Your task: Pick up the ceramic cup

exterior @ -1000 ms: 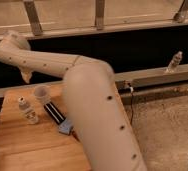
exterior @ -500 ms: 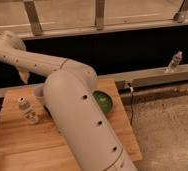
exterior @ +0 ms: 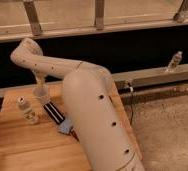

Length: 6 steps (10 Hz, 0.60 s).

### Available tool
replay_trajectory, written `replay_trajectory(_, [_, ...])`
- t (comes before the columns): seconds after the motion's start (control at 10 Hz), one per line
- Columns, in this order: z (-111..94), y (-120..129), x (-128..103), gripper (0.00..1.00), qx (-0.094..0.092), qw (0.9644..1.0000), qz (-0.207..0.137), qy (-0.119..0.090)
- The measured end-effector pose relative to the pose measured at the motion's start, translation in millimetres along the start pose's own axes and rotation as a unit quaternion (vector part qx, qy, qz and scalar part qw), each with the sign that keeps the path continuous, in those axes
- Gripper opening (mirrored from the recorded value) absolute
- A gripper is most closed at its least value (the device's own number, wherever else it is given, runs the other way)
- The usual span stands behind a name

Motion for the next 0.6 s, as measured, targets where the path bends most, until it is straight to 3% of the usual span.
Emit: replay_trajectory(0.6, [16.0,32.3,-8.1,0.80,-0.013,0.9994,-0.025,0.018])
